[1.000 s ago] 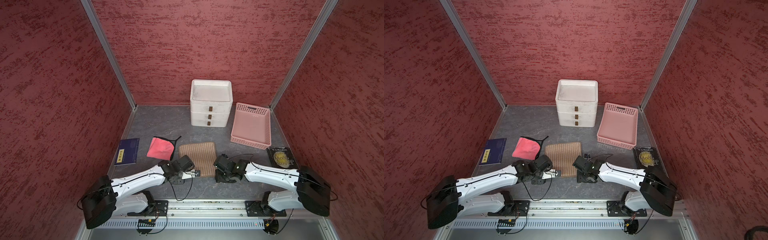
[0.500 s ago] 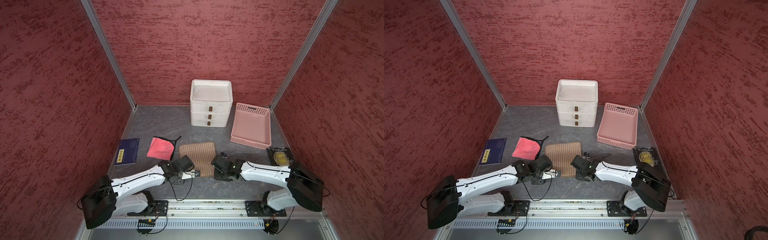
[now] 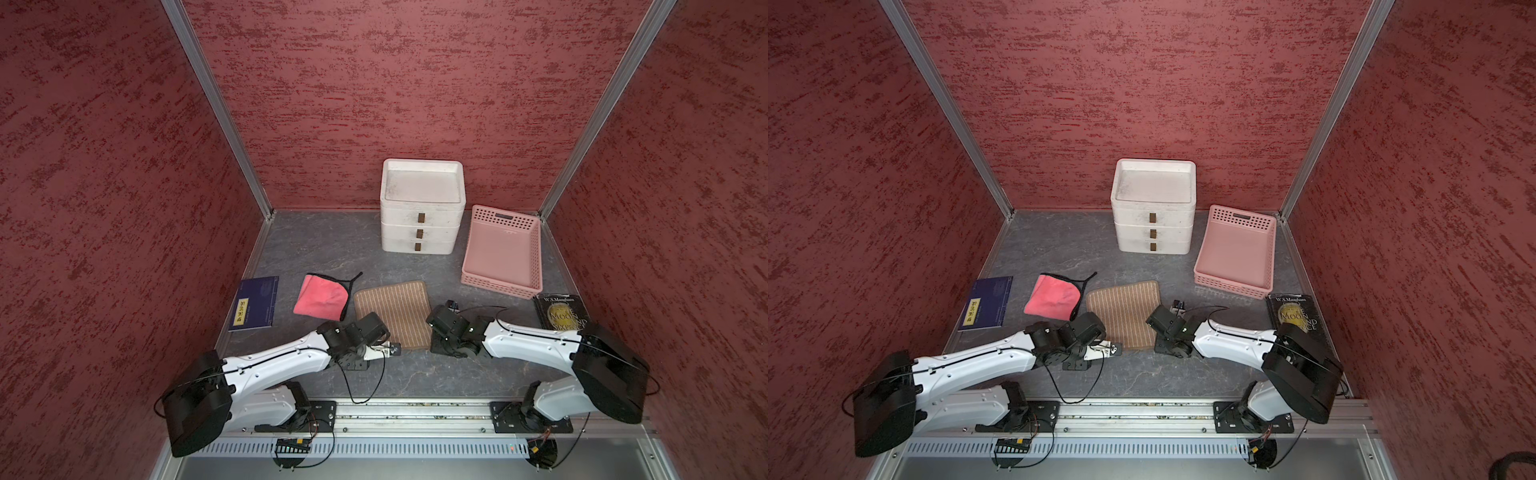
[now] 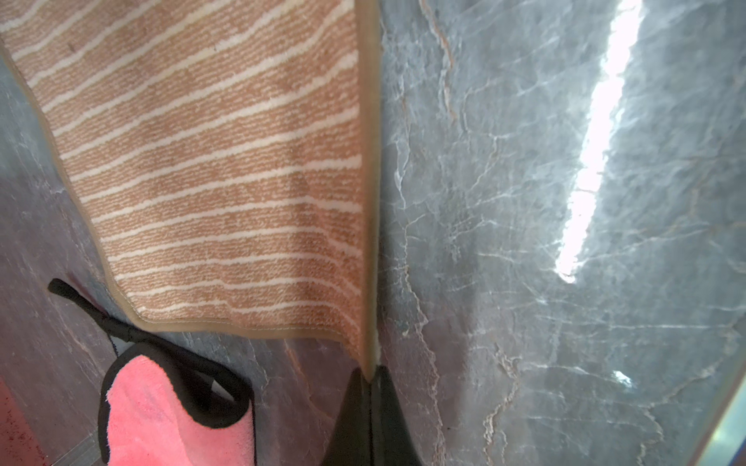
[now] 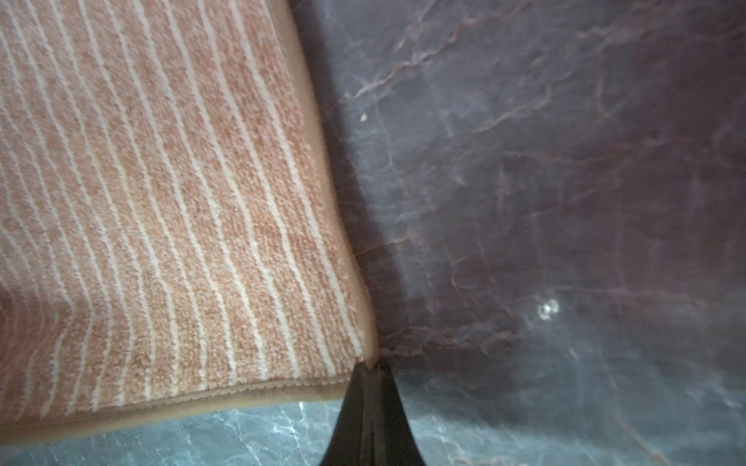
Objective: Fold the square dishcloth
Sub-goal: Fold the cleaning item at the center of the board.
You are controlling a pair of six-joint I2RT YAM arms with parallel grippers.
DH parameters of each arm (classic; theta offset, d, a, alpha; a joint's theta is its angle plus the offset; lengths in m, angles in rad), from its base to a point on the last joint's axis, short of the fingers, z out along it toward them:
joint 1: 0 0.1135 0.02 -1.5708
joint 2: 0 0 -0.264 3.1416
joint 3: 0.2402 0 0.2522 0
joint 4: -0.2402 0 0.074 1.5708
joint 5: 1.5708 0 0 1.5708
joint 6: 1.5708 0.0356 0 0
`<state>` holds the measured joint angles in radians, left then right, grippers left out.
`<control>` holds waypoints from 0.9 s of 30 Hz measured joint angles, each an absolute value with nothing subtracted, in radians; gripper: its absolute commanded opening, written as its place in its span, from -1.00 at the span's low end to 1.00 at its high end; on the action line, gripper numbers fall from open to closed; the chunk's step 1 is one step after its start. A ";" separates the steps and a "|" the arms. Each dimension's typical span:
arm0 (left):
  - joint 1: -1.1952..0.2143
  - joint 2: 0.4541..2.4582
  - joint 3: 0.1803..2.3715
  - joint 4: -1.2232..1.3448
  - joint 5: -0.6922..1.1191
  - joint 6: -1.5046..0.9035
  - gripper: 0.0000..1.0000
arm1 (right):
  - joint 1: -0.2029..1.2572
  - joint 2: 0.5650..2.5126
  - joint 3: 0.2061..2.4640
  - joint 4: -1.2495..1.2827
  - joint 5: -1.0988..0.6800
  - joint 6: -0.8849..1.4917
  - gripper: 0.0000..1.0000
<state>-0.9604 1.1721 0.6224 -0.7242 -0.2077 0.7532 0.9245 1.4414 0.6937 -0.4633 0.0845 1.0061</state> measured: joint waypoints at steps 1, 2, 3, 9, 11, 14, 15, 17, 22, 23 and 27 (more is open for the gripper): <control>-0.972 1.172 0.622 -0.727 -0.210 0.748 -1.00 | 0.925 1.429 0.689 -0.471 0.086 1.007 -1.00; -0.988 1.172 0.622 -0.730 -0.212 0.741 -1.00 | 0.925 1.411 0.683 -0.480 0.088 1.008 -1.00; -1.007 1.172 0.623 -0.734 -0.213 0.733 -1.00 | 0.925 1.385 0.674 -0.495 0.090 1.013 -1.00; -1.123 1.167 0.634 -0.781 -0.179 0.679 -1.00 | 1.007 1.138 0.639 -0.656 0.107 1.075 -1.00; -1.119 1.146 0.644 -0.809 -0.139 0.672 -1.00 | 1.045 1.069 0.643 -0.705 0.110 1.100 -1.00; -1.057 1.086 0.664 -0.835 -0.081 0.683 -1.00 | 1.065 1.039 0.677 -0.769 0.119 1.116 -1.00; -1.022 1.073 0.677 -0.842 -0.065 0.691 -1.00 | 1.065 1.048 0.697 -0.783 0.125 1.115 -1.00; -0.929 1.064 0.726 -0.857 -0.031 0.713 -1.00 | 1.058 1.094 0.757 -0.810 0.136 1.106 -1.00; -0.792 1.111 0.832 -0.859 0.016 0.778 -1.00 | 0.990 1.242 0.890 -0.808 0.137 1.056 -1.00; -0.778 1.128 0.834 -0.857 0.020 0.794 -1.00 | 0.970 1.262 0.899 -0.804 0.135 1.046 -1.00; -0.722 1.230 0.834 -0.841 0.025 0.846 -1.00 | 0.887 1.331 0.918 -0.793 0.123 1.005 -1.00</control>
<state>-0.7216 1.2297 0.8341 -0.8406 0.0250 0.8459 0.8867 1.3312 0.9176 -0.7933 0.1234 1.0046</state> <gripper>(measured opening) 0.043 0.046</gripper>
